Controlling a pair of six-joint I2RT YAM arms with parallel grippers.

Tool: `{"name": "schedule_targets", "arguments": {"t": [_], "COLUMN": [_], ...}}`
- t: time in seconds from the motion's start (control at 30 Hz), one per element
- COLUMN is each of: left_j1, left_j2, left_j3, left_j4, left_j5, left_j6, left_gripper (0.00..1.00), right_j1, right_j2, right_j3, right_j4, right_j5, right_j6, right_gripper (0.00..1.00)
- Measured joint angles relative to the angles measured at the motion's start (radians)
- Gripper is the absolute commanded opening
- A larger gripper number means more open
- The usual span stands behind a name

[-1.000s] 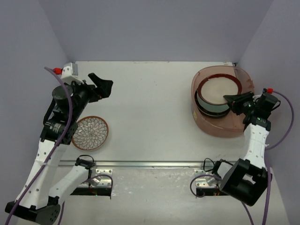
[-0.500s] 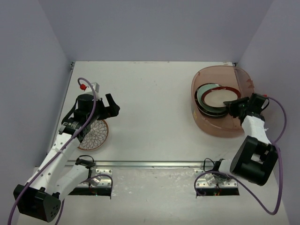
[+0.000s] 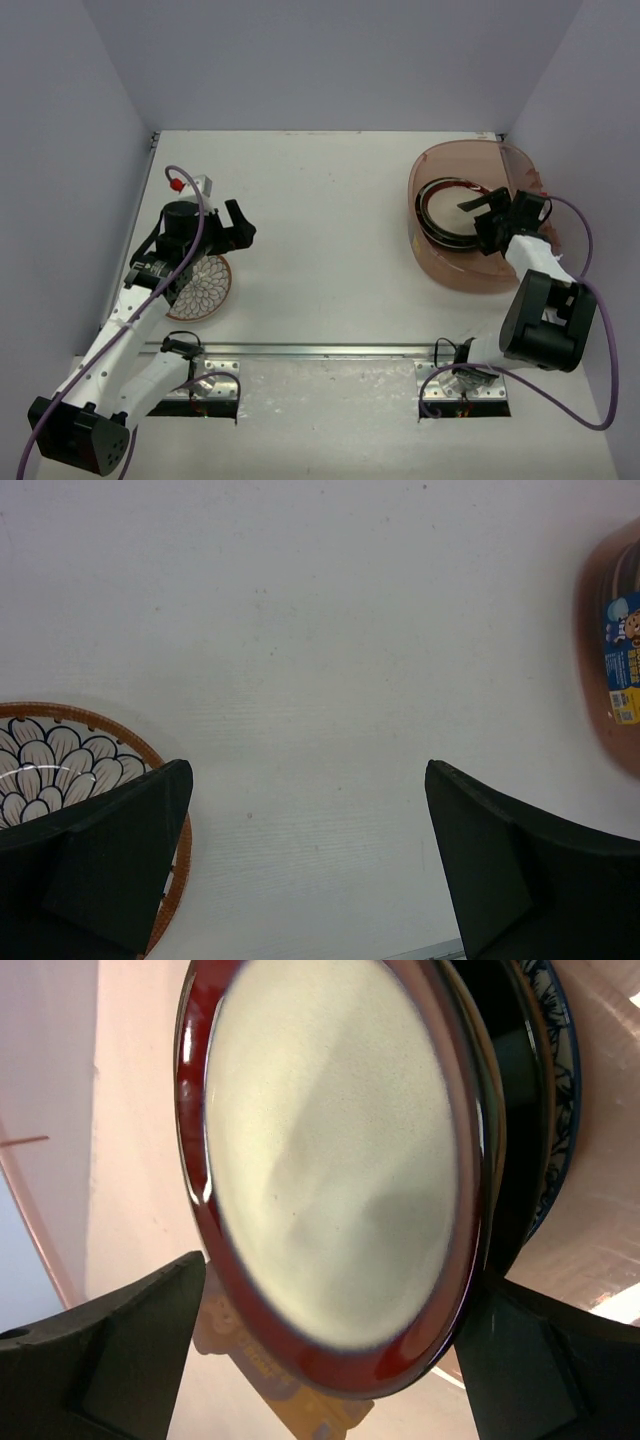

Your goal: Place the plates into the plastic bin on the countertop

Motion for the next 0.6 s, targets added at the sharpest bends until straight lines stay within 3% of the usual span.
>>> {"name": "schedule_targets", "arguments": {"t": [0.6], "left_j1": [0.000], "left_j2": [0.066], "left_j3": [0.004], "left_j4": [-0.039], "left_j5": [-0.073], "left_j6": [0.002], "left_gripper": [1.00], "right_j1": [0.125], "right_j2": [0.104], "right_j3": [0.270], "right_j4": [-0.435], "right_j5": [0.140], "right_j6": [-0.294], "right_gripper": [0.99]}}
